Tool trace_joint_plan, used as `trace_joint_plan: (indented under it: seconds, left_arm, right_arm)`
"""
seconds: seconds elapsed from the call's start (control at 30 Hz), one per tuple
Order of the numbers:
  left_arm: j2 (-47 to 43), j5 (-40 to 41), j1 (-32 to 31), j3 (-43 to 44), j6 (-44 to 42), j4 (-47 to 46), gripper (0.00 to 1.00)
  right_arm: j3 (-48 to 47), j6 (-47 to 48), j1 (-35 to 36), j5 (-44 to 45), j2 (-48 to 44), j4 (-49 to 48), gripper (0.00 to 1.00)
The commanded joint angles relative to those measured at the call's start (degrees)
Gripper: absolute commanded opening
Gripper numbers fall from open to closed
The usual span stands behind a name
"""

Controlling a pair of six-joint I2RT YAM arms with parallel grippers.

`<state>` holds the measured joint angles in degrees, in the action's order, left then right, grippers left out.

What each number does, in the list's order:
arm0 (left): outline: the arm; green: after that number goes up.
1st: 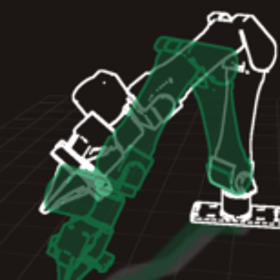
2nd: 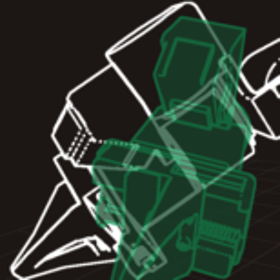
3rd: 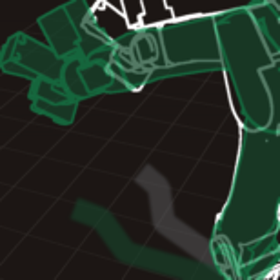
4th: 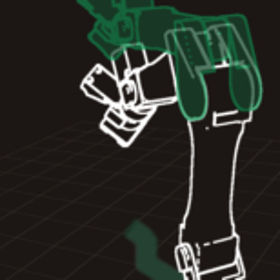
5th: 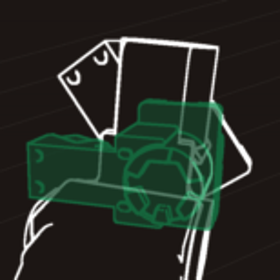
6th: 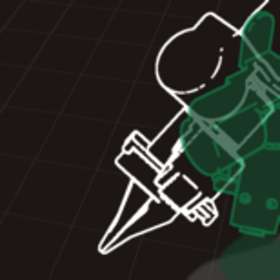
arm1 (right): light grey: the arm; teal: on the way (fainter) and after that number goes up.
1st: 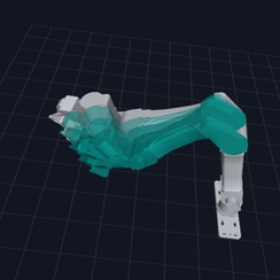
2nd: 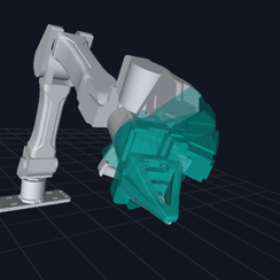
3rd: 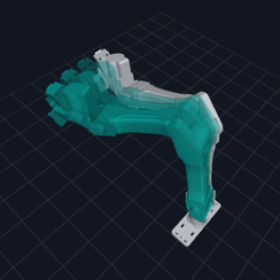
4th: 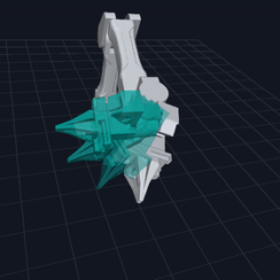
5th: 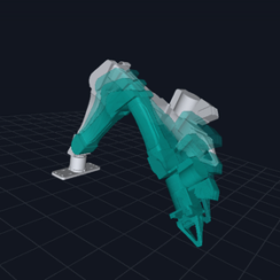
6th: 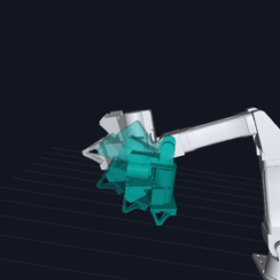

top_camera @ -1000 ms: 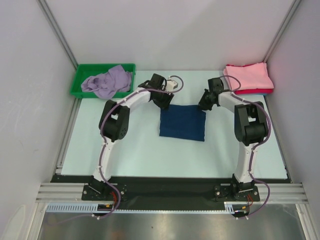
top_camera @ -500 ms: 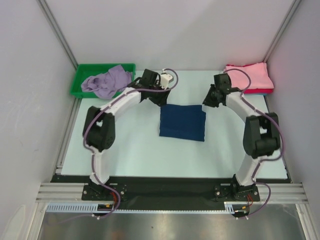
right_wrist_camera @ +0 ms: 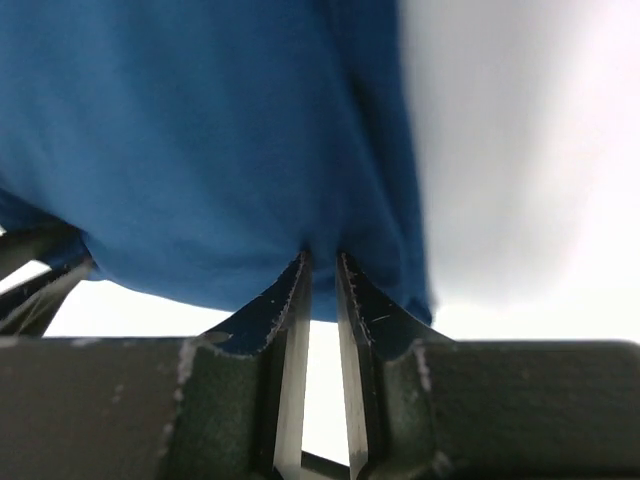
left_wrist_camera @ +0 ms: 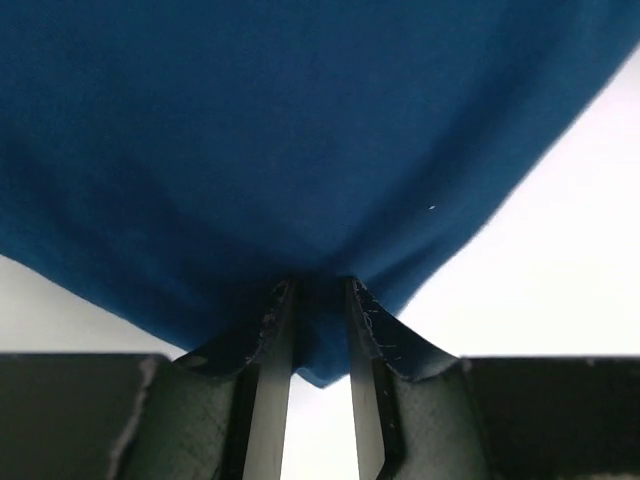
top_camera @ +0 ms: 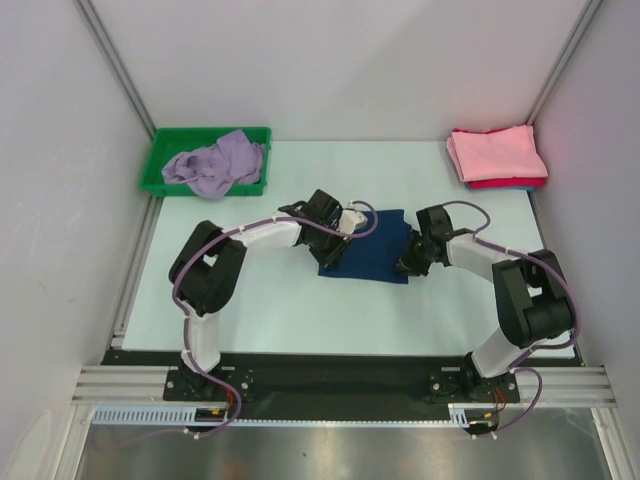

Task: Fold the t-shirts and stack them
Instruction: Fold the tshirt

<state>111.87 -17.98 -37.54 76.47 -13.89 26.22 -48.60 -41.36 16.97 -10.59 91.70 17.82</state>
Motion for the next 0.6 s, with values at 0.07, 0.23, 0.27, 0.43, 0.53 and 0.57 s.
trace_joint_plan:
  seconds: [0.07, 0.23, 0.27, 0.43, 0.53, 0.57]
  left_arm:
    - [0.8, 4.3, 0.8, -0.7, -3.2, -1.8, 0.33]
    - [-3.3, -1.3, 0.6, 0.3, -3.1, 1.4, 0.44]
    - [-4.2, -2.3, 0.7, 0.6, -3.3, 2.2, 0.48]
    - [-9.3, -5.4, 1.9, 3.5, -5.2, 7.7, 0.74]
    - [-11.6, -4.7, 5.0, 3.7, -5.2, 9.6, 0.96]
    - [-12.2, -4.4, 6.2, 3.4, -5.1, 9.9, 1.0]
  right_arm:
    - [1.0, 0.8, -3.9, 1.7, 0.7, -2.5, 0.2]
    - [-3.0, 5.3, -5.3, 4.4, -4.4, 2.0, 0.3]
    - [-4.0, 6.1, -5.5, 4.4, -4.7, 3.6, 0.37]
    - [-12.1, 12.2, -5.8, 7.0, -0.8, 7.2, 0.68]
    - [-14.7, 13.2, -6.2, 6.3, 4.9, 7.4, 0.7]
    - [-15.8, 13.3, -6.5, 5.8, 7.8, 7.3, 0.7]
